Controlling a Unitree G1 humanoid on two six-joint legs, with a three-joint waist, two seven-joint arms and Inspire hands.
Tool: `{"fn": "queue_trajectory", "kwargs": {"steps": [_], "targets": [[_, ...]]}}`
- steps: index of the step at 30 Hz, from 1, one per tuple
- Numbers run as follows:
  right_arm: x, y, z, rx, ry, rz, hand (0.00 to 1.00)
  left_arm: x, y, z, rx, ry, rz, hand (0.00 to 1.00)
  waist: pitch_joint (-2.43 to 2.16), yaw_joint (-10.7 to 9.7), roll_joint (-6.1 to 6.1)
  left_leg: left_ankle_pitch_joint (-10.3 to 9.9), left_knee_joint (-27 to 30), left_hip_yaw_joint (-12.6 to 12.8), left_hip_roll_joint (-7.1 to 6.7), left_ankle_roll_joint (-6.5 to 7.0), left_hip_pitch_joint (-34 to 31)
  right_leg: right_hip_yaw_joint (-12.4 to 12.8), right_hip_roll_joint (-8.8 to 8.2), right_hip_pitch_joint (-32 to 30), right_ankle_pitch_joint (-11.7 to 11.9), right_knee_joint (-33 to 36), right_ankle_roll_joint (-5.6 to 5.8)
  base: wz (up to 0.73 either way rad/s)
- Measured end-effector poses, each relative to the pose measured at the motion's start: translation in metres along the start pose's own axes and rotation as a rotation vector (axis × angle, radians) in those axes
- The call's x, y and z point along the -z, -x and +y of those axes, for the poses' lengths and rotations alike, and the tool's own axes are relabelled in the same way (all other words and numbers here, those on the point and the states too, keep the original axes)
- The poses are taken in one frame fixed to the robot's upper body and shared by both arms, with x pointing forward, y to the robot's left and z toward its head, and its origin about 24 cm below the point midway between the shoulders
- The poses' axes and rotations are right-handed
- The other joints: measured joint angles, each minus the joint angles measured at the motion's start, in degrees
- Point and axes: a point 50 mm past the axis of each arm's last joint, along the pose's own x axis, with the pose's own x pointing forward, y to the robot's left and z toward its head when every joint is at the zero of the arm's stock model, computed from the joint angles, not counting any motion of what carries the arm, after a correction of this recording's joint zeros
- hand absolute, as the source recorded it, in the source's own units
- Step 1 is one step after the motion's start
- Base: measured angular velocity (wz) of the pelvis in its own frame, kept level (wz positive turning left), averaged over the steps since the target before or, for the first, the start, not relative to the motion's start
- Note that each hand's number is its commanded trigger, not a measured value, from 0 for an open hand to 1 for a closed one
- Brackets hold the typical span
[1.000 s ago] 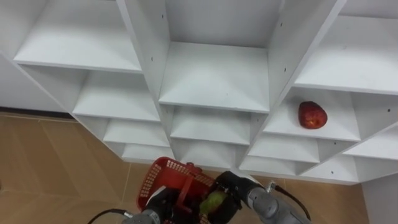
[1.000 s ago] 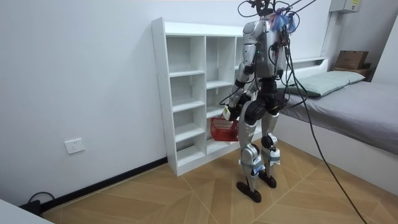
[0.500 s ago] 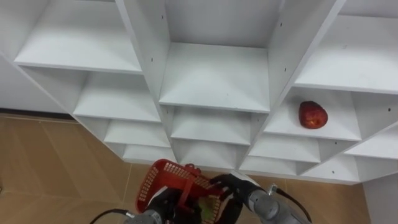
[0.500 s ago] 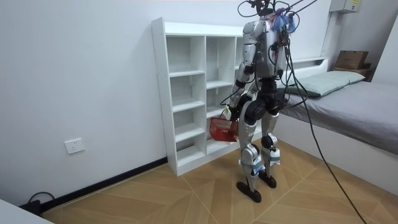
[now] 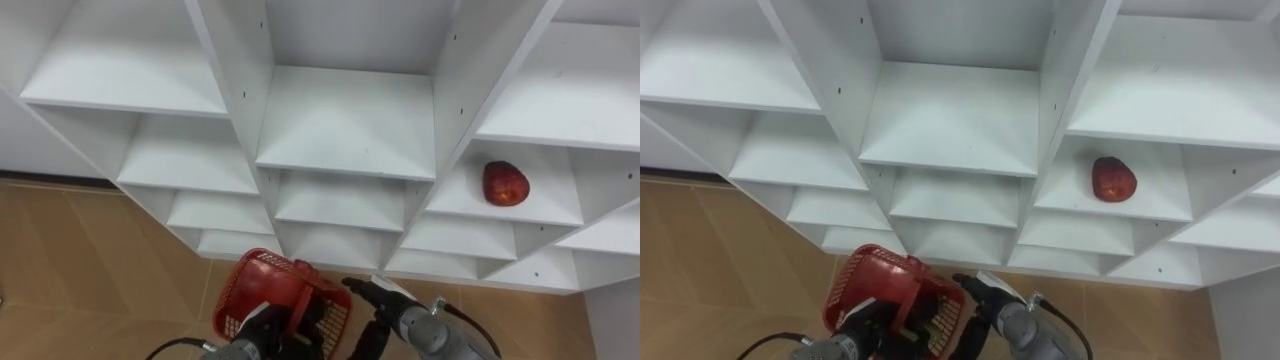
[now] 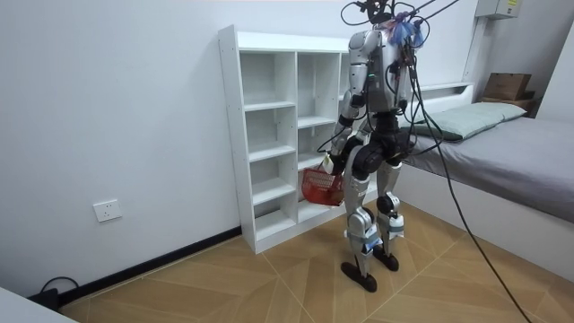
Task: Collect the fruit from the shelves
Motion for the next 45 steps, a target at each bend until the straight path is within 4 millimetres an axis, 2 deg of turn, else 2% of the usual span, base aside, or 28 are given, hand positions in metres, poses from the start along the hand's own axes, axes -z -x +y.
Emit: {"fn": "queue_trajectory", "kwargs": {"steps": [18, 21, 27, 30, 31, 35, 38, 43, 45], "targets": [[0.001, 0.000, -0.001, -0.006, -0.009, 0.005, 0.00, -0.002, 0.000, 0.004, -0.010, -0.001, -0.005, 1.00, 0.00, -0.02, -0.02, 0.00, 0.01, 0.24, 0.02, 0.00, -0.11, 0.11, 0.00, -0.25, 0.00, 0.10, 0.00, 0.00], [0.003, 0.000, 0.000, -0.012, -0.040, 0.011, 0.00, -0.004, 0.001, 0.007, -0.017, -0.021, -0.014, 1.00, 0.18, -0.07, -0.34, 0.00, 0.03, 0.45, 0.05, 0.00, -0.10, 0.68, 0.09, -0.26, 0.00, 0.07, 0.00, -0.03], [0.001, 0.001, -0.003, 0.011, -0.105, -0.012, 0.00, -0.006, 0.001, 0.012, -0.030, -0.049, -0.027, 1.00, 0.17, -0.83, -0.53, 0.00, 0.16, 0.48, 0.07, 0.00, -0.05, 0.89, 0.14, -0.19, 0.00, 0.05, 0.00, 0.00], [-0.002, 0.006, -0.011, 0.057, -0.106, -0.073, 0.00, -0.008, 0.003, 0.015, -0.041, -0.040, -0.040, 1.00, 0.10, -1.61, -0.70, 0.00, -0.08, 0.65, 0.07, 0.00, 0.59, 0.85, 0.23, 0.31, 0.00, -0.30, 0.00, -0.01], [0.002, 0.008, -0.011, 0.073, -0.126, -0.086, 0.00, -0.007, 0.004, 0.016, -0.044, -0.034, -0.042, 1.00, 0.04, -1.98, -0.82, 0.00, -0.53, 0.73, 0.03, 0.00, 1.73, 0.88, 0.26, 1.31, -0.01, -0.42, 0.02, 0.00], [0.026, 0.018, -0.005, 0.118, -0.215, -0.050, 0.00, -0.002, 0.007, 0.022, -0.069, -0.015, -0.052, 1.00, -0.81, -2.39, -1.76, 0.00, -1.66, 1.33, 0.18, -0.01, 5.02, 1.45, 0.42, 4.32, -0.11, -1.30, 0.18, -0.05], [0.036, 0.025, -0.004, 0.160, -0.249, -0.044, 0.00, 0.009, 0.011, 0.023, -0.094, 0.010, -0.040, 1.00, -1.03, -2.50, -1.99, -0.01, -2.58, 2.73, 0.24, 0.00, 7.38, 2.54, 0.51, 5.63, -0.14, -1.33, 0.23, -0.23], [0.039, 0.034, -0.006, 0.238, -0.317, -0.072, 0.00, 0.030, 0.022, 0.027, -0.126, 0.064, -0.018, 1.00, -1.30, -3.31, -2.19, -0.05, -3.18, 3.15, 0.41, -0.02, 9.23, 3.27, 0.77, 6.90, -0.14, -1.39, 0.23, -0.11], [0.040, 0.039, -0.007, 0.280, -0.336, -0.087, 0.00, 0.038, 0.027, 0.025, -0.142, 0.085, -0.020, 1.00, -1.37, -3.37, -2.10, -0.06, -3.96, 4.03, 0.56, -0.06, 10.95, 4.47, 1.09, 8.09, -0.14, -1.70, 0.23, -0.16]]}}
